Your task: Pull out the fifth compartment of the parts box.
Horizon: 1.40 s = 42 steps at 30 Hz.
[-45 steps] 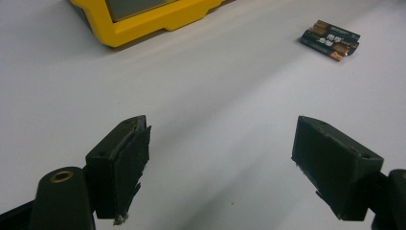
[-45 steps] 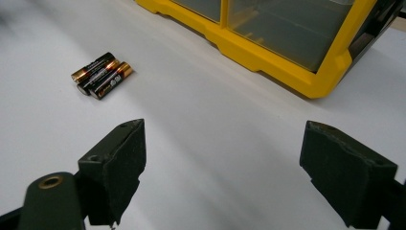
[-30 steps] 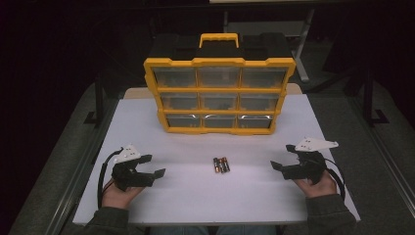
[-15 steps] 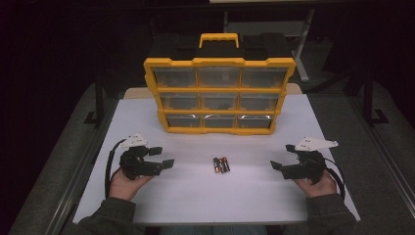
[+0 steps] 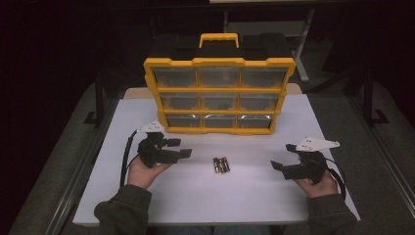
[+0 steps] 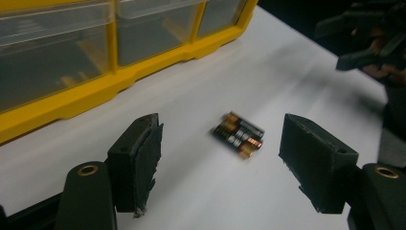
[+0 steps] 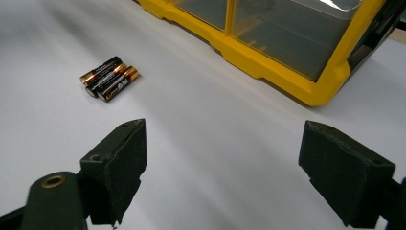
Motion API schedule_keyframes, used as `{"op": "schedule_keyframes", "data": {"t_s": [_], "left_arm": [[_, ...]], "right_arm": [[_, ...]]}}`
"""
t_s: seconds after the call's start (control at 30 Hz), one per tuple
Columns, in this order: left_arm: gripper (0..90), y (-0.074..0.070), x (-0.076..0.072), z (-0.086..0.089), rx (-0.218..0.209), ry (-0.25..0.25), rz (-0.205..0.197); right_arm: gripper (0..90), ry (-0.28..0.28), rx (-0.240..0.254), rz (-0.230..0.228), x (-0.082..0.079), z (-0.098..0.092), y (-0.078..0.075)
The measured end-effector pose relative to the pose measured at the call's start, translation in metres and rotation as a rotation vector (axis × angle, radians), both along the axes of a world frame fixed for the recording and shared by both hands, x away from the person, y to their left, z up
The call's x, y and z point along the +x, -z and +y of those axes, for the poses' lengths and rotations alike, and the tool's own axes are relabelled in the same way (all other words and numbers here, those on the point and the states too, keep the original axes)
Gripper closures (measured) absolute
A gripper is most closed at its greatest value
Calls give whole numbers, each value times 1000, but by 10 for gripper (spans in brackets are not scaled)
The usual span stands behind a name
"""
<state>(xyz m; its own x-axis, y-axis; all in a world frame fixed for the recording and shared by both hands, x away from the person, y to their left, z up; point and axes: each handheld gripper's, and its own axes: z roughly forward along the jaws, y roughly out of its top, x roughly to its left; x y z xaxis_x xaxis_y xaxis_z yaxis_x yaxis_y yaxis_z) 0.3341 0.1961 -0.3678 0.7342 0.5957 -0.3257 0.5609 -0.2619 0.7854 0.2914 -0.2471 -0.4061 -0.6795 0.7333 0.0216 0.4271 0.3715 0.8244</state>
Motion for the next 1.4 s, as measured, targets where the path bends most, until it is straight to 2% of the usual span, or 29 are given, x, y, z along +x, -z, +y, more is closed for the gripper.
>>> {"op": "schedule_keyframes", "data": {"t_s": [0.07,0.2,0.27,0.3,0.33,0.37,0.47,0.53,0.63,0.7,0.77,0.87,0.97,1.07,1.13,1.23,1.27,1.4], "left_arm": [[318,-5,6,-8,-17,-2,16],[342,-14,12,-19,-40,-27,13],[361,-20,18,-28,-85,-47,11],[367,-21,21,-31,-103,-52,17],[383,-21,21,-31,-103,-52,17],[395,-21,24,-33,-125,-53,22],[407,-19,39,-39,-164,-95,53],[422,-18,42,-40,-173,-111,58],[429,-19,52,-48,-223,-166,71],[431,-20,54,-49,-227,-172,74],[430,-22,58,-54,-278,-198,84],[434,-26,61,-59,-282,-216,83],[466,-32,65,-67,-317,-237,84],[471,-36,67,-71,-308,-260,68],[477,-38,71,-75,-340,-288,82],[496,-39,74,-78,-342,-305,92],[505,-39,77,-81,-356,-328,96],[531,-37,80,-84,-375,-355,104]], "right_arm": [[160,3,-1,0,0,2,0],[159,4,-4,0,0,2,-1],[163,4,-6,4,-1,3,-1],[163,4,-5,4,-1,4,-1],[163,4,-5,4,-1,4,-1],[163,2,-6,4,-1,4,-1],[164,3,-5,1,-1,5,-1],[164,3,-5,3,-1,5,0],[165,1,-7,2,0,5,0],[165,1,-7,6,0,5,0],[168,-2,-7,3,0,5,0],[171,-5,-12,5,0,5,0],[175,-2,-7,4,-1,5,0],[176,-3,-4,2,-1,4,0],[177,1,-3,0,-1,4,-1],[178,1,-3,-3,-1,4,-1],[180,2,-2,-8,-1,3,-2],[180,5,5,-10,-2,2,-2]]}}
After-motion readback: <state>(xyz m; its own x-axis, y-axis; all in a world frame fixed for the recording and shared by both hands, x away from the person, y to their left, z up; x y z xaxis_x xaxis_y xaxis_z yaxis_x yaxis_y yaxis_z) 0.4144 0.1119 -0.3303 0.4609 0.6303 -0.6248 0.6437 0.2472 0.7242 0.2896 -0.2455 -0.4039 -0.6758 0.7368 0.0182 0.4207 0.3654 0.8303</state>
